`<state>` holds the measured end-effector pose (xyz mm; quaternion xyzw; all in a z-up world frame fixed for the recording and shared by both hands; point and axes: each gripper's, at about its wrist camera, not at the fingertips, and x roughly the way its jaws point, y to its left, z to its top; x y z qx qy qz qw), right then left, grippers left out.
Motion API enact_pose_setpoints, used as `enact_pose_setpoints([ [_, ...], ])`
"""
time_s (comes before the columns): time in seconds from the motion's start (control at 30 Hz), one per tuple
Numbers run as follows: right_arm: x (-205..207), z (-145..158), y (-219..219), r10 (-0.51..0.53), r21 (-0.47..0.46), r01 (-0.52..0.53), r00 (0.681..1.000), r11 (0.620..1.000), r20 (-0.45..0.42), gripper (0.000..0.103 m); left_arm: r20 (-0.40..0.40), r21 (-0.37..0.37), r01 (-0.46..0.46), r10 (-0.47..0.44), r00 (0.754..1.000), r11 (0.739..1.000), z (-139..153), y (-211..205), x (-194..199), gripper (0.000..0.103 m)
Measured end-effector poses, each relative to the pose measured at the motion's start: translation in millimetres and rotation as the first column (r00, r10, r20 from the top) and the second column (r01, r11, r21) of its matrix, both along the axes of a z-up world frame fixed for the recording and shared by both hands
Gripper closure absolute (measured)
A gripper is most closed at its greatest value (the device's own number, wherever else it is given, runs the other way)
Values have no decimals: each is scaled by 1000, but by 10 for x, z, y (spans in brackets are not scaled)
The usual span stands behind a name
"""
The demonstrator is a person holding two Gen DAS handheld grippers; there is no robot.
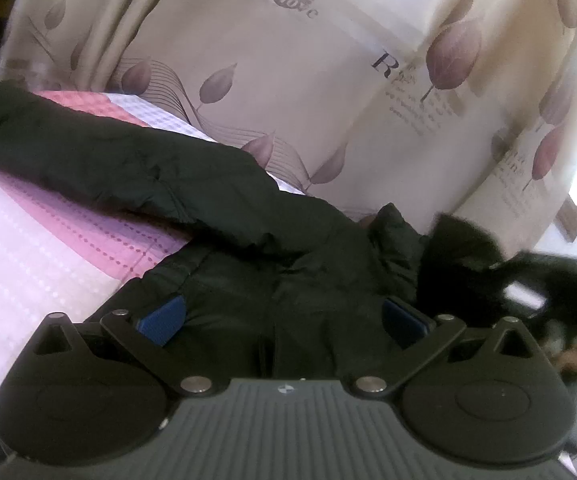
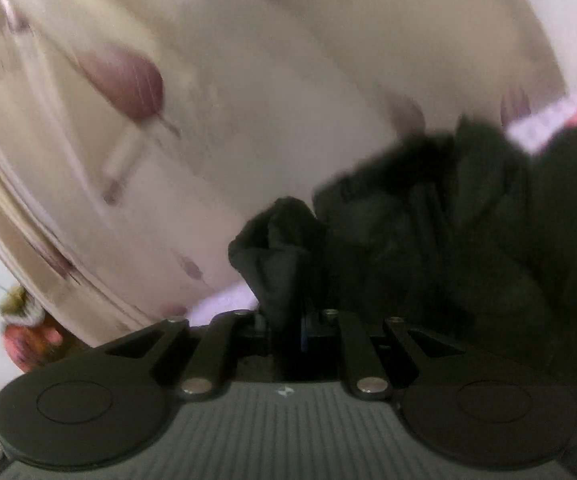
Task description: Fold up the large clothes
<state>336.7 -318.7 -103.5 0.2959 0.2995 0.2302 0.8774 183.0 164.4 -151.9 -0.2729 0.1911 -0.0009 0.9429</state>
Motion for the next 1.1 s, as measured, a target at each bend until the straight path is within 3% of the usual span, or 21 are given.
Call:
enact_pose_setpoints([
  [0.2, 17, -305, 358, 49, -107, -49, 999, 993, -3, 92, 6, -10, -3, 3, 1000, 1000, 5, 5, -1, 0],
  [0.37, 3, -527, 442, 87, -139, -92, 995, 986, -44, 90, 8, -14, -5, 5, 1000, 1000, 3, 1, 0, 0],
  [0.73, 12, -591, 503, 104, -196, -115, 992, 974, -69, 89, 8, -21, -5, 5, 1000, 1000, 1, 19, -9, 0],
  [0.93, -89, -536, 720, 96, -359, -93, 995, 929, -10, 89, -7, -90, 0, -1, 1000, 996, 40, 158, -47, 0],
  [1.1, -224, -487, 980, 116, -533, -68, 992, 843, 56, 85, -16, -173, -75, 73, 997, 982, 222, 581, -282, 0],
])
